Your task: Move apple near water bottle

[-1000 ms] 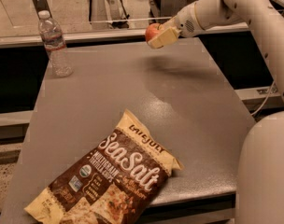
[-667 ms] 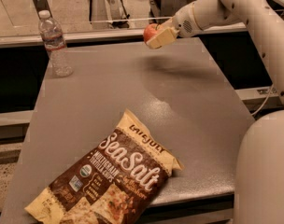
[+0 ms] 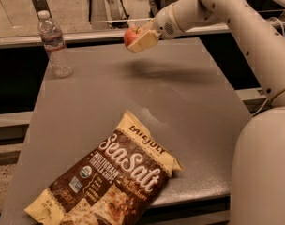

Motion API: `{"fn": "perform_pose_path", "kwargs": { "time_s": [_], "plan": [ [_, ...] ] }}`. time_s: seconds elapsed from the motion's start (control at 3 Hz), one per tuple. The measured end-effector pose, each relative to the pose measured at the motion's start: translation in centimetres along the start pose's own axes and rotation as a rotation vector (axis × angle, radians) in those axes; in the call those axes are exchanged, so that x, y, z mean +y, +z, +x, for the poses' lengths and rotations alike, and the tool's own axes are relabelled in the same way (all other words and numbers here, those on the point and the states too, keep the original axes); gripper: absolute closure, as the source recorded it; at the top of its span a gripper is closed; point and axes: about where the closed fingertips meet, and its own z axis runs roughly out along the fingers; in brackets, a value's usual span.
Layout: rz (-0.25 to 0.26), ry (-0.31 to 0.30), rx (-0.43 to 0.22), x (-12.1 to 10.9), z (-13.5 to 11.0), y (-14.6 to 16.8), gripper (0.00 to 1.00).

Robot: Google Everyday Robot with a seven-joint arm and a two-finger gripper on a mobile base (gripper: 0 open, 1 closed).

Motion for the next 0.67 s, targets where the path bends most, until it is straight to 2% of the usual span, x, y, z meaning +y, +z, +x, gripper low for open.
{"fn": "perform_pose_path", "kwargs": {
  "time_s": [0.33,0.67],
  "plan": [
    [-0.051,-0.033,-0.022,2.2,-1.6,2.3,1.0],
    [-0.094,-0.054,-0.054,3.5,-3.2,5.1,1.0]
  ]
}}
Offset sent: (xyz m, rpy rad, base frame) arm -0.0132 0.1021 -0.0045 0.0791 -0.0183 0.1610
